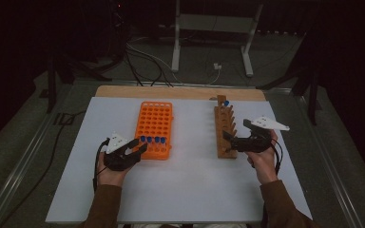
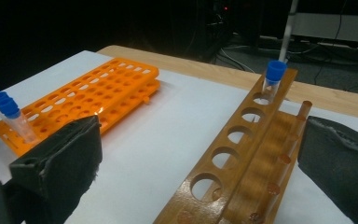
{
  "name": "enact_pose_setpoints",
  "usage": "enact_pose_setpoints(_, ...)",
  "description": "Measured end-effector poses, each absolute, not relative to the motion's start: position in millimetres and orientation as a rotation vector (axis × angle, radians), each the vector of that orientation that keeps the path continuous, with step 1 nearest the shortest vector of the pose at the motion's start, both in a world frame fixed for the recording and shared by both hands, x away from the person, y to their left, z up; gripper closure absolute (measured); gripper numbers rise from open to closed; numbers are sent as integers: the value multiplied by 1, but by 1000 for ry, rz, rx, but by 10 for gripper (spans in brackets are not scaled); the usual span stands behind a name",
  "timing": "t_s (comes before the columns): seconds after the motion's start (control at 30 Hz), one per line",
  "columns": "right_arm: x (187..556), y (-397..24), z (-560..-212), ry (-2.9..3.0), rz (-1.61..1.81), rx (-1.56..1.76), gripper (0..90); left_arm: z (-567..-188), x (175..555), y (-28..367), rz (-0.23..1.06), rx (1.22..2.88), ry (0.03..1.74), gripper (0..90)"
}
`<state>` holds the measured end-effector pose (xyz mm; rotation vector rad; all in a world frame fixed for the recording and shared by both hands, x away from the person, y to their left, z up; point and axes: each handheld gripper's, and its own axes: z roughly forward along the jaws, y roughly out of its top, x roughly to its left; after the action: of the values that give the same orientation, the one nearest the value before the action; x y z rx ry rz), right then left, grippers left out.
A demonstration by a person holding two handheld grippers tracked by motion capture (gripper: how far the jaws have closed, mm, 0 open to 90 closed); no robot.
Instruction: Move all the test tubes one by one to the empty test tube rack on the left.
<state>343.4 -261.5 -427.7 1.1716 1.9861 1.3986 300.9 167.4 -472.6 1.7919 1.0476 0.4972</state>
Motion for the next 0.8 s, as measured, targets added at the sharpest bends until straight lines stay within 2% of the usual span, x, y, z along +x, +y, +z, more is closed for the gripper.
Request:
enact_pose_setpoints(0.2, 349, -262, -427, 1988, 1386, 1178, 0, -469, 296, 169, 476, 1767, 1012, 527)
enact_pose_setpoints(0.4, 361, -261, -426, 1993, 1383, 1204, 0, -468, 294, 172, 483, 1725, 1044, 325)
enact_pose_setpoints(0.5, 369, -261, -426, 1992, 1384, 1226, 0, -470, 296, 174, 485, 1711, 1089, 158)
enact_pose_setpoints(0.7, 380, -261, -424, 1993, 1390, 1244, 5, -471, 297, 177, 493, 1695, 1119, 28)
enact_pose_setpoints(0.8, 387, -259, -422, 1992, 1373, 1247, 5, -471, 296, 176, 499, 1682, 1118, 10)
